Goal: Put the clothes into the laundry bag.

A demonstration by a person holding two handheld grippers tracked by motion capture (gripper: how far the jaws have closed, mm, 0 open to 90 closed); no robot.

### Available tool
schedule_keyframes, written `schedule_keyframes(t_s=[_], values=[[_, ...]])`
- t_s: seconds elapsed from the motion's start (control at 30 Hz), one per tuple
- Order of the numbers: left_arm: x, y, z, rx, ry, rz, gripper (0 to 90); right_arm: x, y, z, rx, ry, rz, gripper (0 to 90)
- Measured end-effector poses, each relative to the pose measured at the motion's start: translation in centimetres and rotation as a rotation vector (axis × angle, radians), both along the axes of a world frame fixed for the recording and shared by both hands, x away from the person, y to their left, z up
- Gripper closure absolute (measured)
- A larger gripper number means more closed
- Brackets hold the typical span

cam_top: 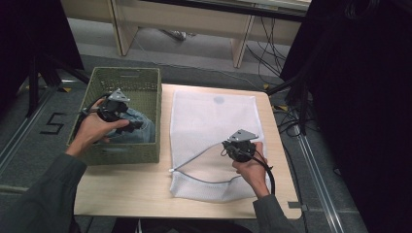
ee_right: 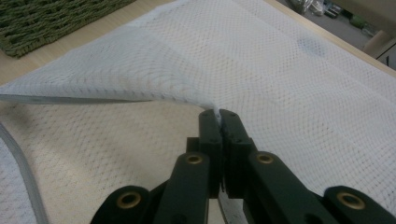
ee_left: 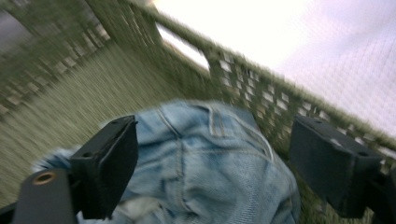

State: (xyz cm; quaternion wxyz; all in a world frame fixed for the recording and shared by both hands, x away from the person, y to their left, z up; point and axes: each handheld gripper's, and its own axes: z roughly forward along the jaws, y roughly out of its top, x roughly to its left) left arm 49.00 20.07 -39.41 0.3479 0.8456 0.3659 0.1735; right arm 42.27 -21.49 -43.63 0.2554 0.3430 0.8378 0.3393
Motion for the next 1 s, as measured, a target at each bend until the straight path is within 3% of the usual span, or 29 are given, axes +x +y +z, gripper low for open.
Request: schedule_keyframes(t_s=[0.03, 0.1, 0.17, 0.2, 0.23, 0.27, 0.3, 0.33, 0.37, 0.4, 0.43, 0.47, 0.5, 0.53, 0.57, 0.6, 0.7, 0.73, 0.77, 0.8, 0.83, 0.87, 0.97, 1.0], values=[[0.3, -0.3, -0.2, 0.016, 0.031, -0.005, 14.7, 0.0, 0.0, 0.0, 0.000, 0.000, 0.000, 89.5], [0.7, -0.6, -0.7, 0.026, 0.044, -0.012, 15.5, 0.0, 0.1, -0.1, -0.005, -0.001, -0.002, 89.5], [1.2, -0.9, -1.3, 0.051, 0.084, -0.040, 14.6, 0.0, 0.2, -0.1, -0.008, -0.004, 0.005, 89.4], [1.5, -1.2, -1.9, 0.075, 0.095, -0.049, 14.2, 0.1, 0.1, -0.1, -0.023, -0.010, 0.031, 89.4], [1.8, -1.6, -2.1, 0.112, 0.137, -0.041, 14.0, 0.0, 0.2, -0.1, -0.009, 0.001, 0.013, 89.4], [2.0, -2.0, -2.3, 0.155, 0.143, -0.052, 13.5, 0.0, 0.2, -0.2, -0.007, 0.001, 0.007, 89.2], [2.2, -2.3, -2.8, 0.186, 0.122, -0.076, 9.6, 0.0, 0.2, -0.3, -0.009, 0.004, 0.004, 89.1], [2.4, -2.5, -3.2, 0.211, 0.134, -0.099, 6.6, 0.1, 0.2, -0.3, -0.013, 0.004, 0.014, 89.1], [3.1, -2.7, -4.0, 0.242, 0.170, -0.089, 5.2, 0.0, 0.2, -0.3, -0.012, 0.006, 0.009, 89.1], [3.1, -2.7, -4.0, 0.242, 0.170, -0.089, 10.2, 0.0, 0.2, -0.3, -0.012, 0.006, 0.009, 89.1], [3.4, -2.7, -4.5, 0.279, 0.163, -0.085, 25.0, 0.0, 0.2, -0.3, -0.012, 0.004, 0.007, 89.1], [3.8, -2.5, -4.7, 0.347, 0.166, -0.093, 25.0, 0.0, 0.2, -0.3, -0.012, 0.004, 0.007, 89.1], [4.1, -2.4, -5.1, 0.345, 0.166, -0.059, 42.2, -0.1, 0.2, -0.3, -0.003, 0.008, -0.006, 89.0], [4.4, -2.1, -5.2, 0.305, 0.156, -0.011, 49.9, -0.1, 0.1, -0.3, -0.009, 0.005, -0.008, 89.0], [4.5, -1.9, -5.2, 0.265, 0.142, 0.033, 49.9, -0.1, 0.1, -0.3, -0.009, 0.005, -0.008, 89.0], [4.9, -1.4, -4.8, 0.248, 0.113, 0.088, 55.3, 0.0, 0.0, -0.3, -0.013, 0.000, -0.002, 89.0], [5.4, -0.1, -4.0, 0.195, 0.033, 0.264, 60.3, 0.1, -0.1, -0.5, -0.010, 0.002, 0.005, 89.1], [5.7, 0.7, -3.8, 0.124, 0.036, 0.344, 59.7, 0.1, -0.1, -0.5, -0.008, 0.003, 0.001, 89.0], [5.7, 0.7, -3.8, 0.124, 0.036, 0.344, 57.1, 0.2, -0.1, -0.5, -0.009, 0.003, 0.004, 89.0], [5.8, 1.0, -3.9, 0.084, 0.068, 0.347, 57.1, 0.2, -0.1, -0.5, -0.009, 0.003, 0.004, 89.0], [5.9, 1.1, -4.1, 0.043, 0.106, 0.323, 46.2, 0.2, -0.2, -0.5, -0.007, 0.010, 0.004, 89.0], [5.7, 1.1, -3.9, 0.058, 0.194, 0.252, 40.9, 0.2, -0.2, -0.6, -0.009, 0.010, 0.005, 89.0], [5.4, 1.2, -3.5, 0.074, 0.201, 0.220, 33.3, 0.2, -0.2, -0.7, -0.009, 0.012, 0.005, 88.9], [5.1, 1.2, -3.3, 0.076, 0.236, 0.189, 26.3, 0.2, -0.2, -0.8, -0.012, 0.015, 0.008, 88.8]])
